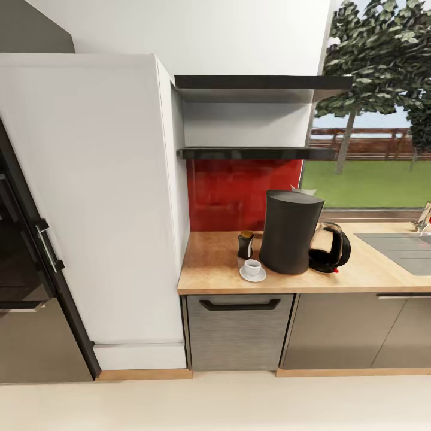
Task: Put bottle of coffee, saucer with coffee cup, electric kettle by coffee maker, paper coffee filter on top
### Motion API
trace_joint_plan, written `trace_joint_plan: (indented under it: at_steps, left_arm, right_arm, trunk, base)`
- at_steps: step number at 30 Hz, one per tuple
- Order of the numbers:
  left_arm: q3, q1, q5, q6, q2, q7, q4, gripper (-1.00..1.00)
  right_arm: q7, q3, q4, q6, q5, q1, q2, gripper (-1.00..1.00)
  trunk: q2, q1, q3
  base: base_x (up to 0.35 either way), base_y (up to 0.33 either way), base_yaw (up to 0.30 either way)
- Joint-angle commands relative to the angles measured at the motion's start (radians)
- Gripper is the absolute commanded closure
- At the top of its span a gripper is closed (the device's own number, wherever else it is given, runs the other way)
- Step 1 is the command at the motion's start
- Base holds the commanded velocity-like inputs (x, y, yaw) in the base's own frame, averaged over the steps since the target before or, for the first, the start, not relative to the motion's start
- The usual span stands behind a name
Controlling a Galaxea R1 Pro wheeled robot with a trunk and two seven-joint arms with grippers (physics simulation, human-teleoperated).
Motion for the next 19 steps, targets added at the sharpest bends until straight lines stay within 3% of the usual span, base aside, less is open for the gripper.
trace_joint_plan:
  at_steps: [1,19]
  left_arm:
    - [0.009,0.001,-0.007,-0.001,0.0,-0.005,-0.001,-1.0]
    - [0.011,0.001,-0.006,0.002,-0.001,-0.005,0.002,-1.0]
  right_arm:
    - [0.002,0.008,-0.001,0.004,-0.01,0.0,0.0,-1.0]
    - [0.002,0.008,-0.001,0.003,-0.011,0.0,0.0,-1.0]
  trunk:
    - [0.0,0.0,0.0]
    - [0.0,0.0,0.0]
  base:
    - [0.0,0.0,0.0]
    - [0.0,0.0,0.0]
